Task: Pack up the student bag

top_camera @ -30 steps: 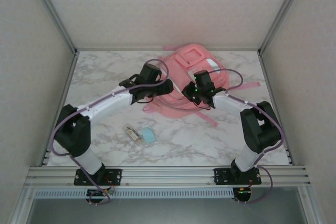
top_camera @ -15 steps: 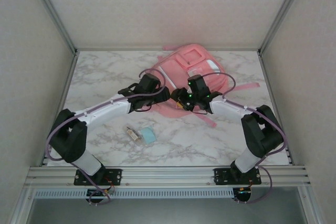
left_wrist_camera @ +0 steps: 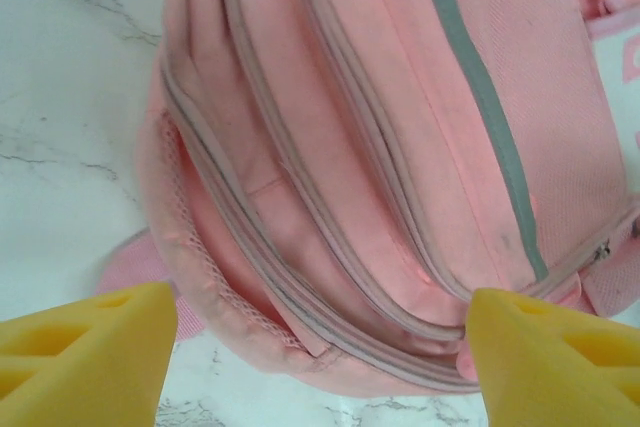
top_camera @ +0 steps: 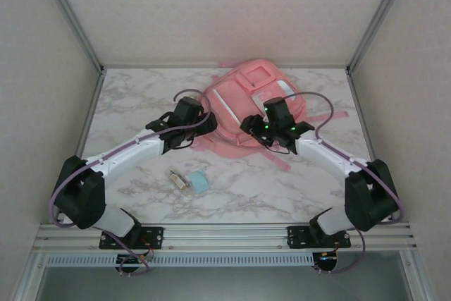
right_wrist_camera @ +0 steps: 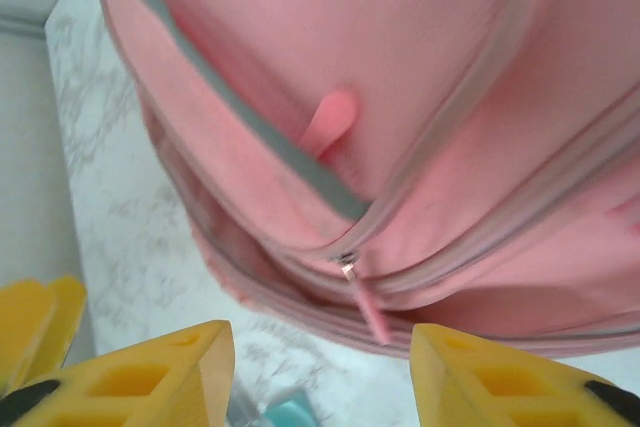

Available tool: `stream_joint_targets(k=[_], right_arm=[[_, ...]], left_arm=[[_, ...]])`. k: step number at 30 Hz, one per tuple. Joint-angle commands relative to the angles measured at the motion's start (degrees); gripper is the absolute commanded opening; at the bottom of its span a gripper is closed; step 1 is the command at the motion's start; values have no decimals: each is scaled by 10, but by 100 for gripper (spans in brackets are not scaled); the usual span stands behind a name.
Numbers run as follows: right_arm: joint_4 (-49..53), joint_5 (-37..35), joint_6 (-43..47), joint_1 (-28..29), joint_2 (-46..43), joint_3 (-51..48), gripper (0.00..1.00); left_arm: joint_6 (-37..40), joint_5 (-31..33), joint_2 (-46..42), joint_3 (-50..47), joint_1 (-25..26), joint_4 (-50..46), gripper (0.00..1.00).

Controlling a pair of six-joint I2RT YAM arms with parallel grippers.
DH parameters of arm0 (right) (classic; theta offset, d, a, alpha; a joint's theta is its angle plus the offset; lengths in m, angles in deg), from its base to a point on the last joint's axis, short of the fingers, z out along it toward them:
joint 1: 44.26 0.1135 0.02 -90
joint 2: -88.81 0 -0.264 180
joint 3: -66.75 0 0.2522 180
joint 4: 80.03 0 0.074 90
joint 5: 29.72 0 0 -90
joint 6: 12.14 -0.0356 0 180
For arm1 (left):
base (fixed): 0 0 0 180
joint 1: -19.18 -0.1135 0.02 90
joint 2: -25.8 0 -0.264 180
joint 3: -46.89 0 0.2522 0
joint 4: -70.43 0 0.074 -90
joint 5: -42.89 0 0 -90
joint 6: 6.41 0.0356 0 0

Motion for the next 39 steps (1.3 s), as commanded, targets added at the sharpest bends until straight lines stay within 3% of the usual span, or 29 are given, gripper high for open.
stream_joint_targets(k=[1, 16, 18, 23, 25, 28, 35, 39], right_arm=[[62, -55, 47, -30, 1, 14, 50], [-97, 19, -28, -45, 131, 46, 45], [-107, 21, -34, -45, 138, 46, 39], [-111, 27, -36, -45, 147, 45, 6], [-113, 29, -40, -45, 148, 43, 0], [-117, 33, -44, -44, 148, 40, 0], [-114, 38, -44, -45, 154, 49, 0], [-103, 39, -38, -46, 160, 59, 0]], left_arm=[[38, -3, 11, 7, 25, -2, 75], [64, 42, 125, 84, 129, -33, 73], [67, 49, 144, 101, 137, -42, 73], [73, 81, 198, 152, 142, -72, 72], [72, 91, 221, 168, 142, -82, 70], [68, 88, 245, 181, 142, -86, 67], [66, 84, 266, 195, 142, -101, 49], [67, 80, 268, 188, 141, -107, 30]])
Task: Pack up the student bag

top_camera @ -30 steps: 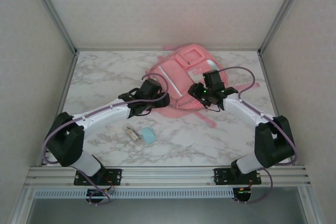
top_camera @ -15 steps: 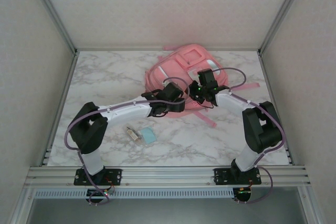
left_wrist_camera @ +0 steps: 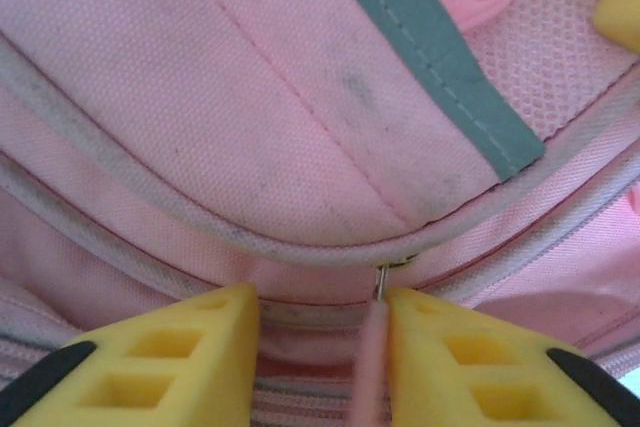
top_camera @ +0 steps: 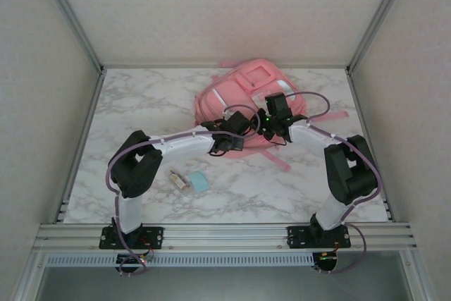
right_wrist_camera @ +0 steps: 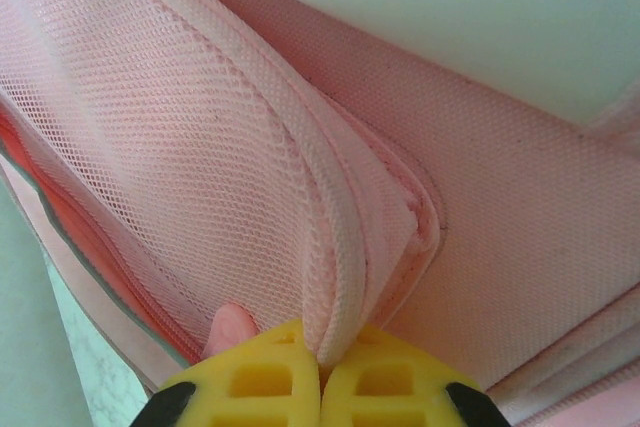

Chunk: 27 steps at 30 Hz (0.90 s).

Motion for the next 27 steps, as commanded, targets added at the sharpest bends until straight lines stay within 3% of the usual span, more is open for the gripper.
stream_joint_targets(k=[1, 5, 10, 16, 23, 27], right_arm=[[-12, 12, 11, 1, 15, 28, 0], [-7, 10, 15, 0, 13, 29, 0], [7, 2, 27, -5, 5, 27, 0], [24, -5, 55, -19, -11, 24, 0], [90, -52, 175, -28, -30, 42, 0], [84, -23, 213, -47, -20, 53, 0]], left_arm=[[-1, -10, 14, 3, 1, -20, 27], [-2, -46, 14, -9, -1, -4, 24], [-4, -69, 6, -23, -24, 2, 0], [41, -70, -37, -45, -73, -2, 0], [125, -66, -78, -63, -152, -38, 0], [151, -75, -84, -61, -169, -55, 0]])
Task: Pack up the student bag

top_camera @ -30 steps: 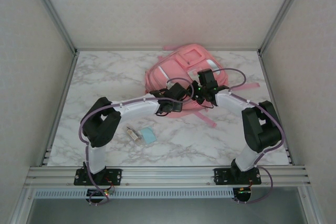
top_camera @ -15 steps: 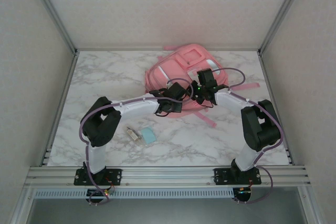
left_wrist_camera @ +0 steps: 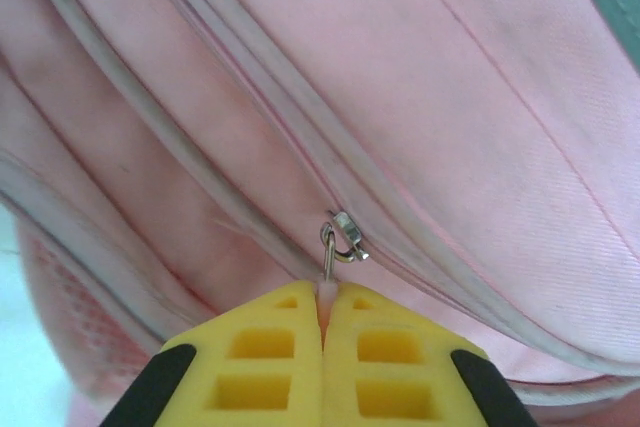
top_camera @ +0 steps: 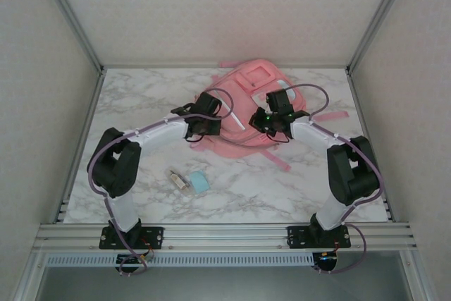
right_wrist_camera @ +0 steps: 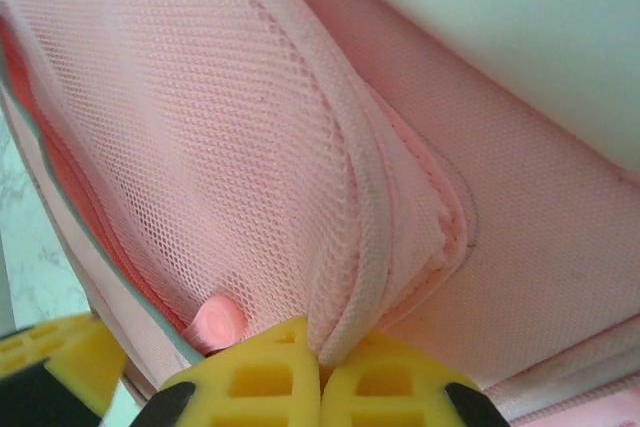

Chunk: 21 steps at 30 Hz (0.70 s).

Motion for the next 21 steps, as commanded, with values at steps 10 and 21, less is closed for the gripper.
stream_joint_targets(k=[10, 21], right_arm=[[113, -6, 163, -89, 120, 197, 0], [91, 4, 46, -109, 101, 217, 47]], left_arm=[[53, -115, -107, -71, 67, -20, 0], [16, -156, -41, 18, 102, 10, 0]])
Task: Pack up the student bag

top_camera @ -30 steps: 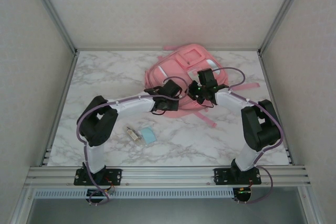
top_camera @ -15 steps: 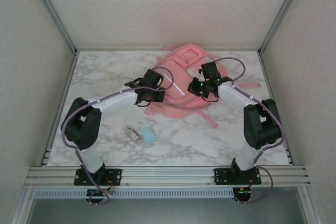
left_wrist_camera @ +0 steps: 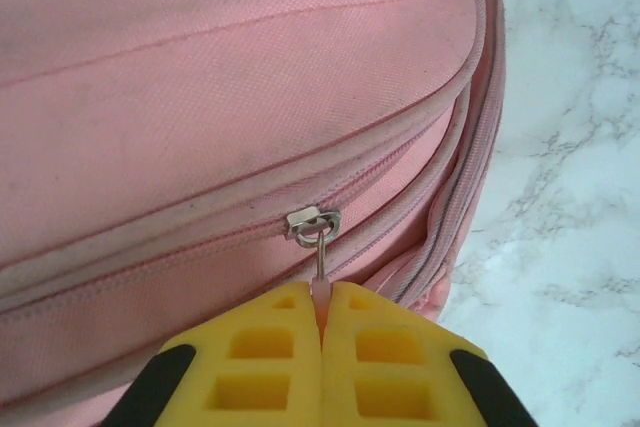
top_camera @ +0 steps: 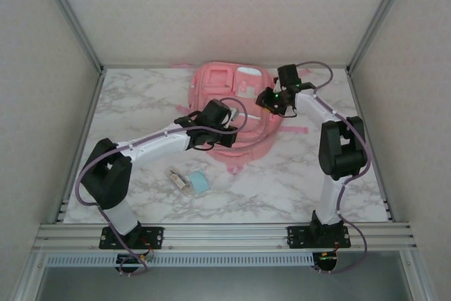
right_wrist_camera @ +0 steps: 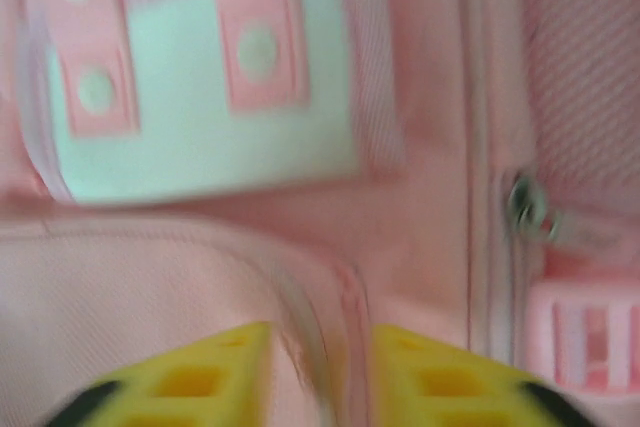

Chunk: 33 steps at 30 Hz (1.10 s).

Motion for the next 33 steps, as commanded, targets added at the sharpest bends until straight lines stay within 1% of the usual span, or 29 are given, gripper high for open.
stream_joint_targets(k=[1, 3, 9, 14, 16, 19, 24, 26, 27, 28, 29, 30, 31, 32, 33], right_arm=[[-66, -34, -60, -15, -65, -42, 51], [-86, -28, -89, -15, -114, -99, 57], [-171, 39, -194, -14, -243, -265, 58], [-252, 41, -279, 3, -318, -371, 59], [-280, 41, -306, 16, -329, -395, 59], [-300, 32, -324, 46, -321, -400, 60], [-348, 17, -350, 75, -266, -390, 60], [-369, 3, -355, 79, -248, -390, 58], [-369, -5, -356, 80, -240, -387, 54], [-372, -10, -356, 80, -233, -386, 46], [-378, -15, -355, 80, -229, -387, 31], [-379, -21, -355, 80, -228, -388, 20], [-379, -28, -353, 80, -229, -390, 11], [-377, -35, -350, 80, -233, -393, 4], [-371, -44, -345, 80, -239, -395, 0]], left_arm=[[-11, -39, 23, 50, 16, -21, 0], [-14, -45, 38, 74, 16, -12, 0], [-17, -89, 63, 115, 20, -5, 0], [-15, -102, 51, 108, 27, -5, 0], [-15, -105, 42, 104, 31, -7, 0], [-15, -103, 31, 93, 36, -8, 0], [-16, -97, 24, 80, 41, -7, 0], [-17, -94, 22, 78, 43, -8, 0], [-17, -92, 19, 76, 44, -10, 0], [-17, -91, 16, 74, 44, -10, 0], [-16, -86, 13, 73, 44, -14, 0], [-15, -78, 9, 70, 44, -18, 0], [-13, -71, 5, 68, 44, -21, 0], [-11, -59, 2, 65, 44, -27, 0], [-8, -47, -2, 62, 43, -36, 0]])
